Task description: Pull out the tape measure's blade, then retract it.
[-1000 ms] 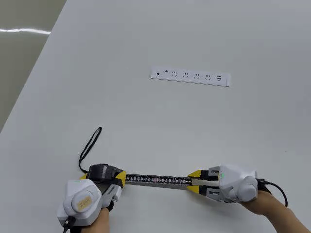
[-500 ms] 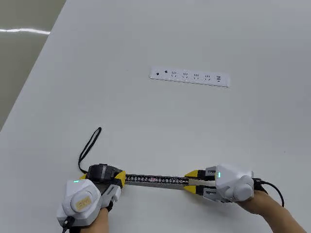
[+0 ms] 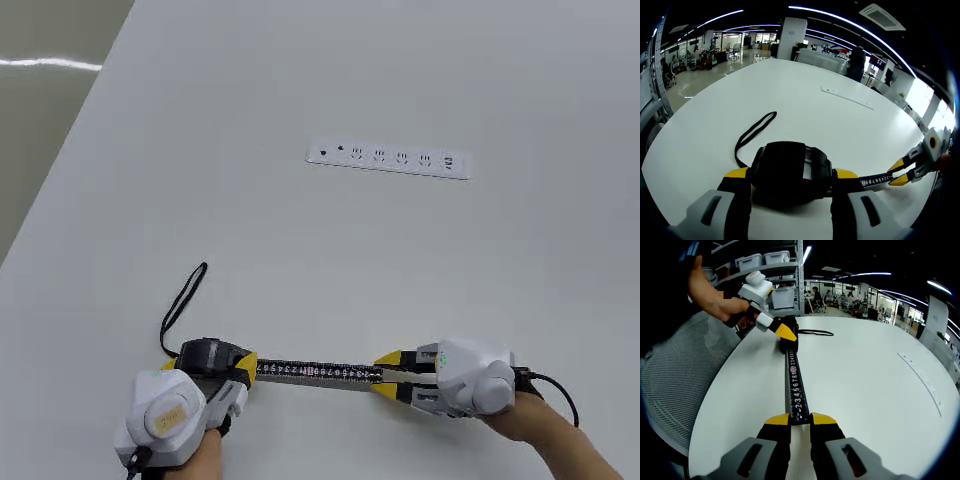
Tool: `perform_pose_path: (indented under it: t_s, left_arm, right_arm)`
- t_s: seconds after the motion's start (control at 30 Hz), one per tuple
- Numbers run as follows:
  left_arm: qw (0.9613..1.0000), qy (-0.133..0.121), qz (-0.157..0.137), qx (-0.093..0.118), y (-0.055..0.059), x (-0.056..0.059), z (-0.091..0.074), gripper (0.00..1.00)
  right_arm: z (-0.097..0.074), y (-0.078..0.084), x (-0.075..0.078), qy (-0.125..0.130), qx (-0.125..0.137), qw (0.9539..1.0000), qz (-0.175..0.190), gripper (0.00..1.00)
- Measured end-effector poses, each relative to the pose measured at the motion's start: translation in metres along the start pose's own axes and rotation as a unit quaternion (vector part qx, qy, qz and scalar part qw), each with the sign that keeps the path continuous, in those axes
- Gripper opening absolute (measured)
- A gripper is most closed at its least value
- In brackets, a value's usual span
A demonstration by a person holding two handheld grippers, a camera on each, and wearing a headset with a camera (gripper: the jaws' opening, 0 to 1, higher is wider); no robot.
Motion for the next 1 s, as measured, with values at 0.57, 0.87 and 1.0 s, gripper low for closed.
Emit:
perform_pose_path:
  t_s: [0.57, 0.87, 1.0]
  left_arm:
    - [1.0000, 0.002, 0.002, 0.000, -0.001, -0.001, 0.000, 0.62]
    - [1.0000, 0.002, 0.003, -0.001, -0.001, -0.001, 0.001, 0.62]
    - [1.0000, 0.002, 0.004, -0.001, 0.000, -0.001, 0.001, 0.62]
  right_arm:
    - [0.008, -0.006, -0.001, -0.003, 0.003, 1.0000, 0.003, 0.12]
    - [0.013, -0.008, -0.002, -0.006, 0.007, 1.0000, 0.003, 0.12]
    - [0.015, -0.009, -0.003, -0.007, 0.008, 0.9999, 0.003, 0.12]
Point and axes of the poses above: the centre of the closed fingertips' face, and the gripper's own axes: z roughly forward along the fingers, x roughly to its right, y roughly out of its underside, the point moved 3 cm from there along -z, roughly backward along the fingers, and after that the axes turned 6 degrees about x, right-handed, at the moved point
